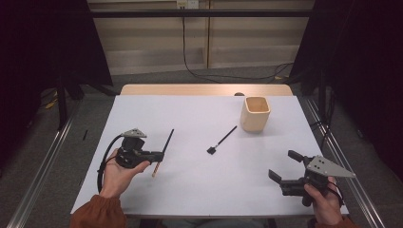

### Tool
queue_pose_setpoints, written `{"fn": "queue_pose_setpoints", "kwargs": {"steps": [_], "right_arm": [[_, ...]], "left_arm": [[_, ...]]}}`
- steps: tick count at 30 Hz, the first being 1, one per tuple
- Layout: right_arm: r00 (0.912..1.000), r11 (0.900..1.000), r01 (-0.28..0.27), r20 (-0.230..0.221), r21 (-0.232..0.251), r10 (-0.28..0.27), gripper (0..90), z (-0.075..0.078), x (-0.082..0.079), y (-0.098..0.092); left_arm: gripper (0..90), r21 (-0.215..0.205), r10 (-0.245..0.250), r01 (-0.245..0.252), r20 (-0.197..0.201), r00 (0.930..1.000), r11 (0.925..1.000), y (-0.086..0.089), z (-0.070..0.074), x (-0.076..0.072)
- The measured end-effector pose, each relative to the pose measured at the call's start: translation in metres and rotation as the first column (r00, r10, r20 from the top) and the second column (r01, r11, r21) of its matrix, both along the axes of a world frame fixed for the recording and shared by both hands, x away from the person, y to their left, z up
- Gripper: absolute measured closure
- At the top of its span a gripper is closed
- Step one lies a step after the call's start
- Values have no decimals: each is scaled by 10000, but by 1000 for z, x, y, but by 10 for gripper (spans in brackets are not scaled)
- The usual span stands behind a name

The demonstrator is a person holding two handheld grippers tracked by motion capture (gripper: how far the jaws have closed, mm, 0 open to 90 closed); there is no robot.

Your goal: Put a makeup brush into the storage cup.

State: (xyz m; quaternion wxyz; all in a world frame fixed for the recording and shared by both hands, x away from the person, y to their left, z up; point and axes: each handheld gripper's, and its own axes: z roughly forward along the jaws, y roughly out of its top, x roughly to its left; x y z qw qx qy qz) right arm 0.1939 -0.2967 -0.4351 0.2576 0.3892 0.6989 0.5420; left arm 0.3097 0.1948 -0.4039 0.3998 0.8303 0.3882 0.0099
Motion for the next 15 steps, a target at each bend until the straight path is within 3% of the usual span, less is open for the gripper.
{"fn": "queue_pose_setpoints", "kwargs": {"steps": [4,5,10,15], "right_arm": [[10000,10000,1,4,-1,-1,0,0,0,0],[10000,10000,3,3,1,-3,0,0,0,0],[10000,10000,-12,19,14,12,0,0,-1,0],[10000,10000,-22,8,-2,22,0,0,0,0]], "left_arm": [[840,-398,209,-191,446,9988,9990,3,2,-2],[840,-682,390,-335,805,9960,9971,6,4,-3],[840,-926,961,-866,1030,9900,9919,10,1,-4],[840,-1585,1280,-1022,1622,9784,9821,16,6,-8]]}}
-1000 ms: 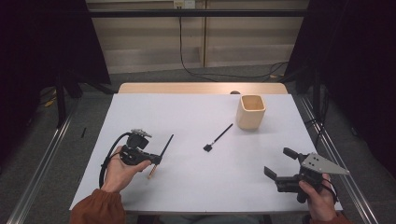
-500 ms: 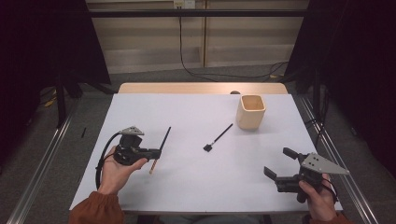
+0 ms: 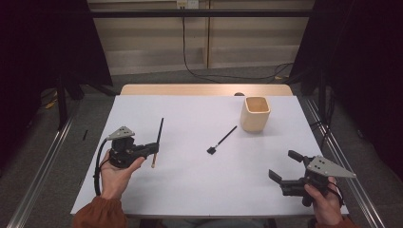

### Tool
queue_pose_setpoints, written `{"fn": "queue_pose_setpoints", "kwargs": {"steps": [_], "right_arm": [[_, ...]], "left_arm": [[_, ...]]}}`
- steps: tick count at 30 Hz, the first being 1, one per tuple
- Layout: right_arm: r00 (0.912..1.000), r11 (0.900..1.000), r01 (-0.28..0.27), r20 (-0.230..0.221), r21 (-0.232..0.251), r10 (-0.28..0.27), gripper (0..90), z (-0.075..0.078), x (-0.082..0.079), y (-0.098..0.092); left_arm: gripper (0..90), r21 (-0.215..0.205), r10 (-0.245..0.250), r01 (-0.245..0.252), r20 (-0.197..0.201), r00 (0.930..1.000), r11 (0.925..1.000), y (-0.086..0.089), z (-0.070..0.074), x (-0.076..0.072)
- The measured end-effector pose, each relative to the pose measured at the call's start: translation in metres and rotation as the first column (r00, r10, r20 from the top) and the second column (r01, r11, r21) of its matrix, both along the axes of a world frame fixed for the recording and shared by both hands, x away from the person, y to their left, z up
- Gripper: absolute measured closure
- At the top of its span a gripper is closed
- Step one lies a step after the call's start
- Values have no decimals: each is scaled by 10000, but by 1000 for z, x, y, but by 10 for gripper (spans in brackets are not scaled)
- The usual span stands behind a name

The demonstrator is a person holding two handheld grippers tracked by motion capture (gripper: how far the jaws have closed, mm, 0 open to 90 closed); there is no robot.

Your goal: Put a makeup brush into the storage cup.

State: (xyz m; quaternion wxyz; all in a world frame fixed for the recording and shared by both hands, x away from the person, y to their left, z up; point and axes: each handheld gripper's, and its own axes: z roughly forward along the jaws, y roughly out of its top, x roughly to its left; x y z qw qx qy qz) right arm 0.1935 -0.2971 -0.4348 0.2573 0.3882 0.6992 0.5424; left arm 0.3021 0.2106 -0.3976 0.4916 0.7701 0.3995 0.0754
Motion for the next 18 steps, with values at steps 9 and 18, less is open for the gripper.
{"fn": "queue_pose_setpoints", "kwargs": {"steps": [9,18], "right_arm": [[10000,10000,-74,39,65,74,0,0,0,1],[9999,9999,-136,-2,15,136,0,0,1,1]], "left_arm": [[840,-622,170,-108,992,9949,9980,4,8,-6],[839,-946,126,54,1889,9819,9955,11,32,-6]]}}
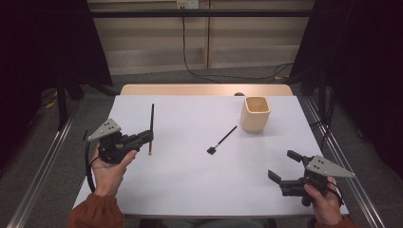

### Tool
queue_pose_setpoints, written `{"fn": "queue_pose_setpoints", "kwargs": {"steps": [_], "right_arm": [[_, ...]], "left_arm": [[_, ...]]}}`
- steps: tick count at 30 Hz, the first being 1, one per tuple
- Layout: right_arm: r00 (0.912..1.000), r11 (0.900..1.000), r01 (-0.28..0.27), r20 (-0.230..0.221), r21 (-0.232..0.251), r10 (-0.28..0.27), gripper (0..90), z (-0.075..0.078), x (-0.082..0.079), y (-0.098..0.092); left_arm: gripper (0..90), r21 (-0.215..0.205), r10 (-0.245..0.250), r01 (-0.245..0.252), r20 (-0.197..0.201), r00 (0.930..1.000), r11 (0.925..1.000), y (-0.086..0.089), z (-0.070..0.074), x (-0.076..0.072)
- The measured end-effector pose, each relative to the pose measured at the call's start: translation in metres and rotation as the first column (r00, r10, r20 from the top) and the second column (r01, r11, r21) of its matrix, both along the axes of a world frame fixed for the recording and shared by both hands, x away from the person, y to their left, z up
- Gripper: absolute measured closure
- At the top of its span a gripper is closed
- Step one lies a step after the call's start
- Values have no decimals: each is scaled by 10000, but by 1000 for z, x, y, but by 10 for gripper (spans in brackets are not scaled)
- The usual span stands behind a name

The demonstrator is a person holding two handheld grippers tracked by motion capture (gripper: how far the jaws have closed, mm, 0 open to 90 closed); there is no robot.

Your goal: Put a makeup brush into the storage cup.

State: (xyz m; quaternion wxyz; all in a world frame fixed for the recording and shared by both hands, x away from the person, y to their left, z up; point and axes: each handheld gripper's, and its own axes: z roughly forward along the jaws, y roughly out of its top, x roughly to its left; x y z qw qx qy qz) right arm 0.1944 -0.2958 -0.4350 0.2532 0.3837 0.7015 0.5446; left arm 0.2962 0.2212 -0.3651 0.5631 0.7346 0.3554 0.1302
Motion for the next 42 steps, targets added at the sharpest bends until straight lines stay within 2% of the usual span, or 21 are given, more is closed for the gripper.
{"fn": "queue_pose_setpoints", "kwargs": {"steps": [2,3,10,11,19,25,31,32,36,38,39,40,41,42], "right_arm": [[10000,10000,-33,18,-30,33,0,0,0,0],[10000,10000,-35,13,-21,35,0,0,0,1],[10000,10000,-69,6,3,69,0,0,0,1],[10000,10000,-77,20,32,77,0,0,0,0],[9997,9997,-218,80,123,217,0,1,-1,1],[9996,9996,-247,107,129,246,0,1,-1,1],[9996,9996,-262,120,131,260,0,1,-1,1],[9996,9996,-261,113,133,260,0,1,-1,1],[9996,9996,-265,102,133,264,0,1,-1,1],[9996,9996,-246,108,113,245,0,1,-1,1],[9996,9996,-249,103,127,248,0,1,-1,1],[9997,9997,-223,109,127,222,0,1,-1,1],[9997,9997,-231,108,119,230,0,1,-1,1],[9996,9996,-260,110,92,259,0,1,-1,2]], "left_arm": [[840,-146,39,-37,170,9998,9999,0,3,-1],[840,-254,-100,103,122,9999,9996,1,3,0],[840,-301,-665,669,130,9977,9973,-9,3,1],[840,-437,-803,808,134,9967,9958,-14,4,1],[840,-422,-1168,1173,137,9931,9922,-34,9,7],[839,-479,-1592,1597,136,9872,9860,-48,12,9],[839,-528,-2005,2004,32,9797,9783,-56,7,7],[840,-596,-2167,2163,3,9762,9745,-58,6,7],[840,-654,-2421,2412,-57,9702,9683,-63,8,7],[839,-539,-2642,2632,-114,9644,9632,-68,9,8],[839,-471,-3079,3068,-185,9512,9506,-75,11,8],[839,-471,-3079,3068,-185,9512,9506,-75,11,8],[839,-357,-3423,3414,-212,9394,9392,-83,12,7],[839,-290,-3551,3544,-208,9346,9346,-87,12,6]]}}
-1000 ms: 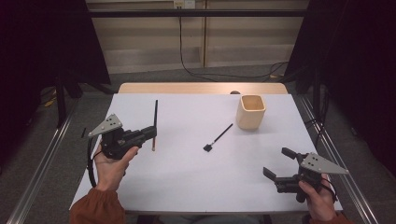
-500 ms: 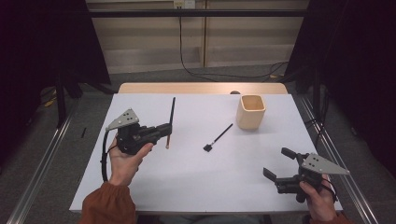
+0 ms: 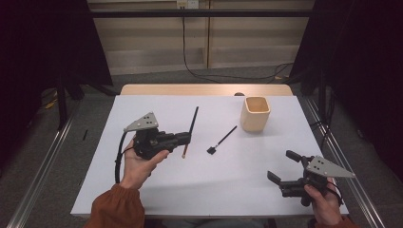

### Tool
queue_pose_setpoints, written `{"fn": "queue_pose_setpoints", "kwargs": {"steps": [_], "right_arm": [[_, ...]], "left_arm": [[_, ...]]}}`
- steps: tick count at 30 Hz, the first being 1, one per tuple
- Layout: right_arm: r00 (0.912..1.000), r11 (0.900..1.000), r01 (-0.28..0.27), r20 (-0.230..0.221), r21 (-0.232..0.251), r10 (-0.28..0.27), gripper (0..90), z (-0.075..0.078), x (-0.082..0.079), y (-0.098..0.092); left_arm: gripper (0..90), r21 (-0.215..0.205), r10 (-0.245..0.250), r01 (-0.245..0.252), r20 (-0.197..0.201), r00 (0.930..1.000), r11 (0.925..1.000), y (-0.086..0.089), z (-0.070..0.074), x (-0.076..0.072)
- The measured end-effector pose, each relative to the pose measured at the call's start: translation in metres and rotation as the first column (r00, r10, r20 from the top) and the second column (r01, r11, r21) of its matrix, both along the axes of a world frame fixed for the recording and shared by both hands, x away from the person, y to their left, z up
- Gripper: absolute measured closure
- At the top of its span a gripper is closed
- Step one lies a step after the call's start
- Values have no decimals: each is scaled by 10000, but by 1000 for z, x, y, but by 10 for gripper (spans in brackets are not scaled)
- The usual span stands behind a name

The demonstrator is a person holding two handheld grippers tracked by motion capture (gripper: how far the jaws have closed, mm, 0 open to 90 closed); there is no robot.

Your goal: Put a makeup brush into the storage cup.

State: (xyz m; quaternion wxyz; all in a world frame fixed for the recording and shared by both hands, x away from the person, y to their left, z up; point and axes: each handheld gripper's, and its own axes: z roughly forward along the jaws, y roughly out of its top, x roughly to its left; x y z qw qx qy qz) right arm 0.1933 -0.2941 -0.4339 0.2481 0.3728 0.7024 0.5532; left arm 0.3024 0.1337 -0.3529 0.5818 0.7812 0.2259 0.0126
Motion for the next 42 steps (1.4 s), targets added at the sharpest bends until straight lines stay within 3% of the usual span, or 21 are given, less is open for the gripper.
{"fn": "queue_pose_setpoints", "kwargs": {"steps": [8,17,19,20,23,24,26,31,33,34,35,37,40,41,42], "right_arm": [[10000,10000,-28,21,34,28,0,0,0,-1],[10000,10000,-72,42,28,72,0,0,0,0],[10000,10000,-75,33,43,74,0,0,0,0],[10000,9999,-59,21,87,59,0,0,0,0],[10000,9999,-77,-24,83,77,0,0,0,0],[10000,9999,-69,-50,88,69,0,0,0,0],[9999,9999,-103,-126,114,104,0,0,0,0],[9999,9999,-107,-122,115,108,0,0,0,1],[9998,9998,-143,-121,103,144,0,0,0,1],[9998,9998,-166,-114,90,167,0,0,0,1],[9998,9998,-164,-124,95,165,0,0,0,1],[9998,9998,-155,-130,90,156,0,0,0,1],[9998,9998,-147,-137,96,148,0,0,0,1],[9998,9999,-137,-145,94,138,0,0,1,1],[9998,9999,-142,-142,91,143,0,0,1,1]], "left_arm": [[839,243,-711,708,115,9974,9972,-22,3,1],[840,295,-1199,1189,354,9922,9925,-36,23,2],[839,519,-1387,1369,319,9898,9892,-40,26,2],[840,802,-1604,1579,253,9867,9842,-44,26,3],[840,1067,-1863,1845,75,9825,9770,-49,25,4],[840,1386,-2257,2261,-190,9740,9642,-53,25,2],[840,1644,-2375,2401,-353,9707,9567,-56,25,1],[839,1801,-2510,2563,-519,9666,9497,-59,27,2],[839,2256,-2621,2681,-565,9634,9366,-63,27,1],[839,2256,-2621,2681,-565,9634,9366,-63,27,1],[839,2540,-2716,2778,-600,9605,9264,-65,28,1],[839,2783,-2573,2657,-672,9640,9230,-67,29,1],[839,2846,-2650,2743,-716,9616,9186,-68,30,1],[839,3123,-2729,2830,-764,9590,9069,-71,29,0],[839,3234,-2779,2881,-782,9574,9013,-72,29,0]]}}
